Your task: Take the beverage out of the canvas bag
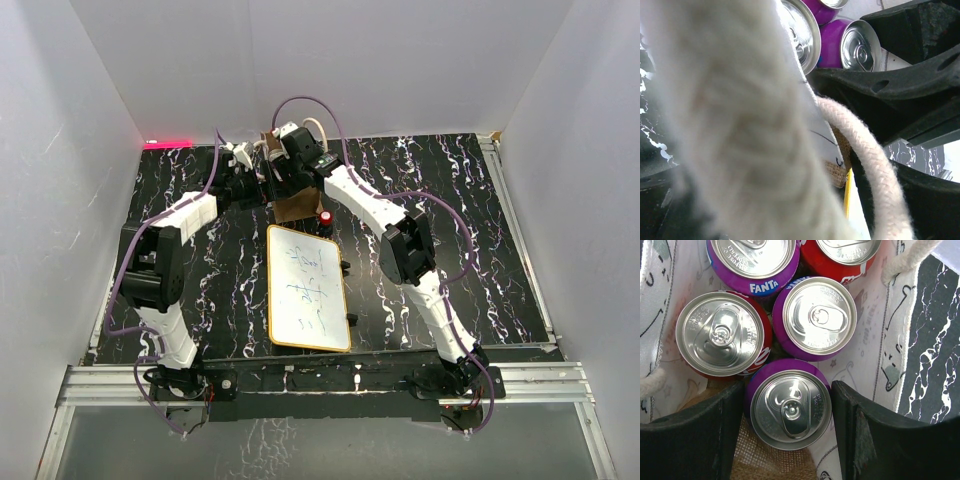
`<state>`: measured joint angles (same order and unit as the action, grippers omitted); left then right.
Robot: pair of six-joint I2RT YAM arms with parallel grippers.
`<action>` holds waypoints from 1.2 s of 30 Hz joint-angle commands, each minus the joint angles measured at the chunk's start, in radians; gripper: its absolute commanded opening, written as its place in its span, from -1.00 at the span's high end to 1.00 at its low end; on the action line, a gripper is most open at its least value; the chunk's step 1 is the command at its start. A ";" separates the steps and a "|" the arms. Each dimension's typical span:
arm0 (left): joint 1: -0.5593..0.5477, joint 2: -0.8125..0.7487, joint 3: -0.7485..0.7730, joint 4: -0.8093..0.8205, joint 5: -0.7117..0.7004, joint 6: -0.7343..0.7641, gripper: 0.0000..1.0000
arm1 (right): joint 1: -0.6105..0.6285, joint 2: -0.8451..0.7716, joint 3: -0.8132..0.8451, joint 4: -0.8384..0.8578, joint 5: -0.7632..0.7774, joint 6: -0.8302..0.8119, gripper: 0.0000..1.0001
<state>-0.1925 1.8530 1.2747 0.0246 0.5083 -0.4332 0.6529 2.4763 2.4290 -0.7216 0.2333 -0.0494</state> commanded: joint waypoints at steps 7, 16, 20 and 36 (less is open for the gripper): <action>-0.024 -0.129 -0.005 -0.069 0.058 0.079 -0.85 | -0.016 -0.134 0.016 0.169 -0.036 0.069 0.85; -0.025 -0.214 0.058 -0.216 -0.077 0.080 -0.86 | -0.022 -0.173 -0.022 0.218 -0.061 0.080 0.85; -0.025 -0.273 0.040 -0.240 -0.130 0.091 -0.87 | -0.023 -0.181 -0.007 0.225 -0.065 0.085 0.85; -0.025 -0.393 -0.020 -0.273 -0.336 0.145 -0.92 | -0.021 -0.233 0.045 0.207 -0.052 0.103 0.85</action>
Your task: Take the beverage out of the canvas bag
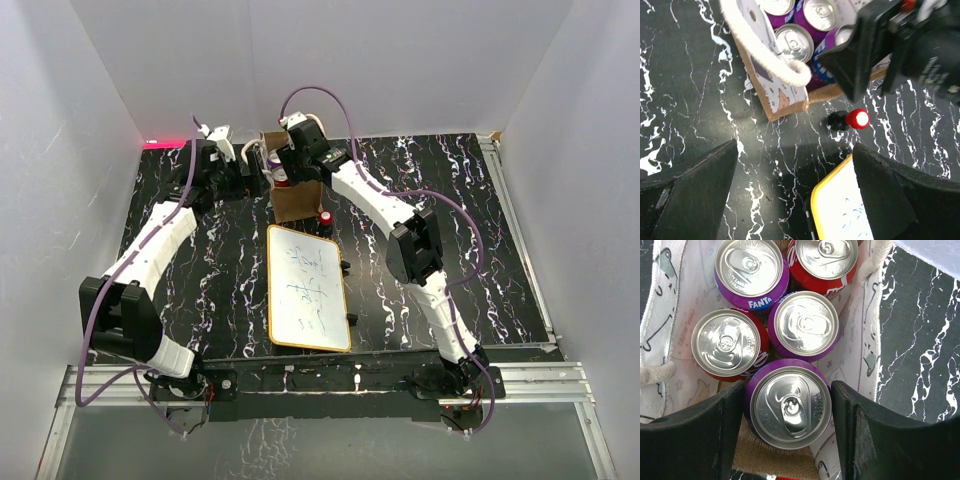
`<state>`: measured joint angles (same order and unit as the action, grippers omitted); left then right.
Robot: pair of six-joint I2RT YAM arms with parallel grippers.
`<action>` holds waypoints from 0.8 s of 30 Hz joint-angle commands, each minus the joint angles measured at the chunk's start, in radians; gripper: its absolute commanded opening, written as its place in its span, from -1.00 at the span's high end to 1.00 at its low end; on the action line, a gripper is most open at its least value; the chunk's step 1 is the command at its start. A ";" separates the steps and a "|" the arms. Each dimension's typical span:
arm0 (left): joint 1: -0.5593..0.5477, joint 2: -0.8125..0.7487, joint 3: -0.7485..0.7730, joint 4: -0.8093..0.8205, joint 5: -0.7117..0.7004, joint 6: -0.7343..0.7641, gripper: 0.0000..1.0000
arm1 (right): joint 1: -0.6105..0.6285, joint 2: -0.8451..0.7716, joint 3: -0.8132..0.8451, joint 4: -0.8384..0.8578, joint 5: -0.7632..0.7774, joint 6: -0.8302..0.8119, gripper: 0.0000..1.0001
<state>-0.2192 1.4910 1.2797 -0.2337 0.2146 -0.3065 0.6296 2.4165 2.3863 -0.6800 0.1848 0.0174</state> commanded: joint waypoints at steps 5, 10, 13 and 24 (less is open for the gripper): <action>0.002 -0.040 -0.048 0.012 -0.050 0.006 -0.92 | 0.001 -0.209 0.067 0.187 -0.001 0.032 0.85; 0.003 -0.054 -0.071 0.029 -0.071 0.001 -0.92 | 0.001 -0.226 0.065 0.186 0.001 0.036 0.85; 0.002 -0.055 -0.079 0.030 -0.082 0.001 -0.92 | 0.002 -0.248 0.062 0.188 0.010 0.043 0.85; 0.002 -0.051 -0.088 0.029 -0.088 -0.001 -0.92 | 0.000 -0.343 0.083 0.160 0.053 0.041 0.85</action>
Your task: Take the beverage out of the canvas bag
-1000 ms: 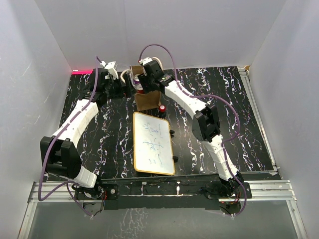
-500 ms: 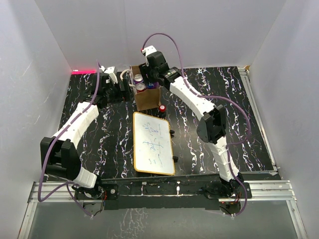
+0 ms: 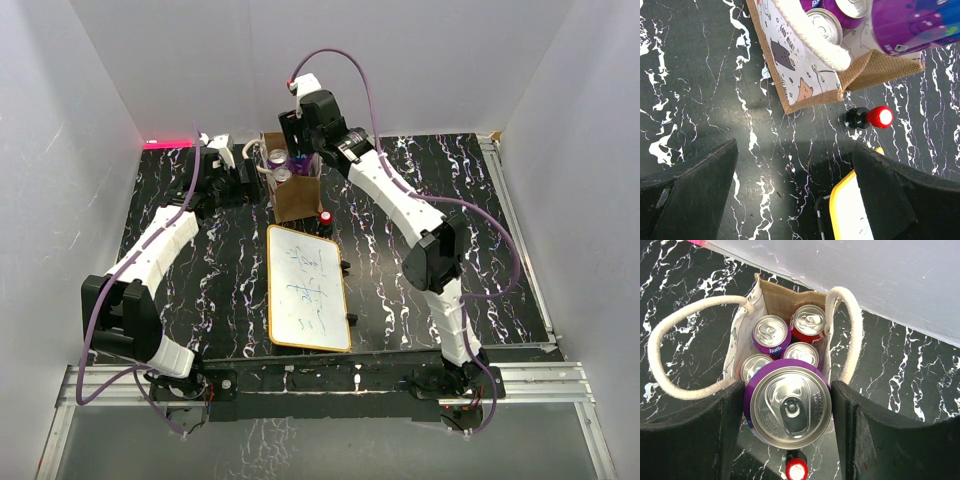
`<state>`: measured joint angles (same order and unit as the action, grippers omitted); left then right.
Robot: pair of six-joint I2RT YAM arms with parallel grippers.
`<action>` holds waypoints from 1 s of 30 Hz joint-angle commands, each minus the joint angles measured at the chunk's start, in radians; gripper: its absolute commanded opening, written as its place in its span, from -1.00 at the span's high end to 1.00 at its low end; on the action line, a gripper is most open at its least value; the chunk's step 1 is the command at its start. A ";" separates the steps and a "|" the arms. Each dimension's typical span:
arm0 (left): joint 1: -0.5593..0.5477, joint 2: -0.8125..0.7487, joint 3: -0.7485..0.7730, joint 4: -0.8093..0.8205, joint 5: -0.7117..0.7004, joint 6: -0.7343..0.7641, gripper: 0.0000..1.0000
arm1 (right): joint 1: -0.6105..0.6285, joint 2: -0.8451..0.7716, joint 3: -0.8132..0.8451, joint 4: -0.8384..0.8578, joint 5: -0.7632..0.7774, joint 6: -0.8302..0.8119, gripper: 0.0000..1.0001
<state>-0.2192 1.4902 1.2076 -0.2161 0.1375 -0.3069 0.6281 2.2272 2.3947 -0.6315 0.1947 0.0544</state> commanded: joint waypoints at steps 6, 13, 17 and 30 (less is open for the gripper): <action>0.003 -0.054 -0.021 -0.001 -0.015 0.000 -0.92 | -0.011 -0.261 -0.040 0.089 0.100 -0.013 0.85; 0.001 -0.081 -0.040 -0.031 0.000 0.000 -0.92 | -0.118 -0.433 -0.348 0.142 0.124 0.024 0.85; 0.001 -0.111 -0.056 -0.053 0.012 -0.008 -0.93 | -0.237 -0.541 -0.560 0.237 0.056 0.051 0.85; 0.001 -0.236 -0.117 -0.109 0.119 -0.108 -0.93 | -0.444 -0.434 -0.767 0.471 -0.015 0.004 0.85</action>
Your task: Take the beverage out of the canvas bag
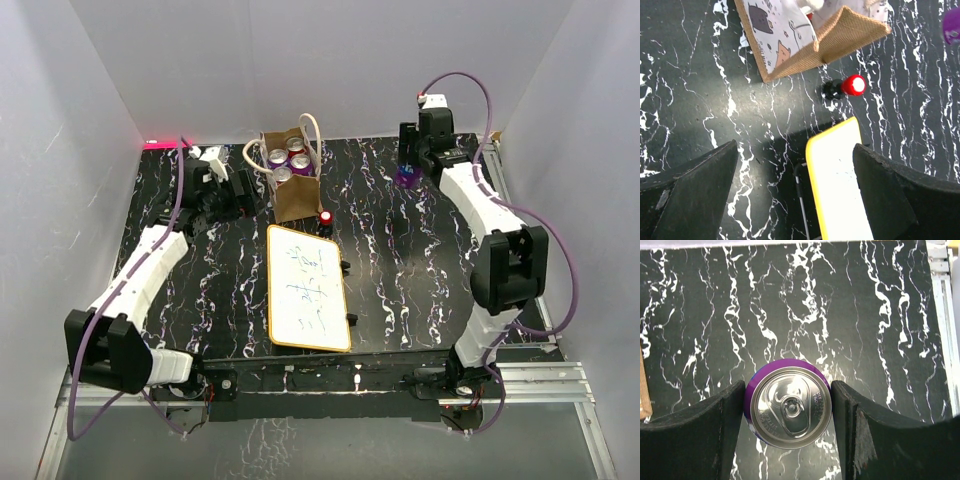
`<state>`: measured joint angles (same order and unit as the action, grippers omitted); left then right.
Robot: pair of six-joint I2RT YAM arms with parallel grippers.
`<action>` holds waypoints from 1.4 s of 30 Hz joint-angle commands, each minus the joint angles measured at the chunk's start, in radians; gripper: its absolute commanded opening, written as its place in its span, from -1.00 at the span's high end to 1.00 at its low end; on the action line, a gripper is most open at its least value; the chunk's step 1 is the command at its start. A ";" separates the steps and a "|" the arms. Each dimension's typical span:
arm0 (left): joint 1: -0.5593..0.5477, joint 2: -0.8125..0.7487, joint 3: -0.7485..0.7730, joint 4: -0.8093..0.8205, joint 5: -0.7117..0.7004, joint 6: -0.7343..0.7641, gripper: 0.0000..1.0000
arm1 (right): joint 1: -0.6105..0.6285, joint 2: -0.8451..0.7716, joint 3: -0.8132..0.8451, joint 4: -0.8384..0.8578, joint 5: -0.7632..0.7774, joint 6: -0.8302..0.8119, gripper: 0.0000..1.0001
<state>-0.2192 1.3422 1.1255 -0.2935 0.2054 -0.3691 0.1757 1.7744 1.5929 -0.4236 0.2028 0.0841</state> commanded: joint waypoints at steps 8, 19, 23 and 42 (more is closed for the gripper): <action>-0.001 -0.131 -0.062 -0.077 0.056 -0.060 -0.93 | 0.001 0.161 0.126 0.280 -0.006 -0.091 0.85; -0.001 -0.117 -0.029 -0.087 0.068 -0.066 -0.93 | 0.000 0.315 0.279 0.209 -0.006 -0.124 0.85; -0.001 -0.114 -0.021 -0.091 0.065 -0.059 -0.93 | 0.001 0.351 0.310 0.178 0.006 -0.127 0.84; 0.000 -0.119 -0.051 -0.075 0.070 -0.053 -0.93 | 0.000 0.389 0.342 0.104 0.033 -0.135 -0.21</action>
<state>-0.2192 1.2457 1.0676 -0.3695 0.2558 -0.4301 0.1802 2.1887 1.8439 -0.3489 0.2092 -0.0372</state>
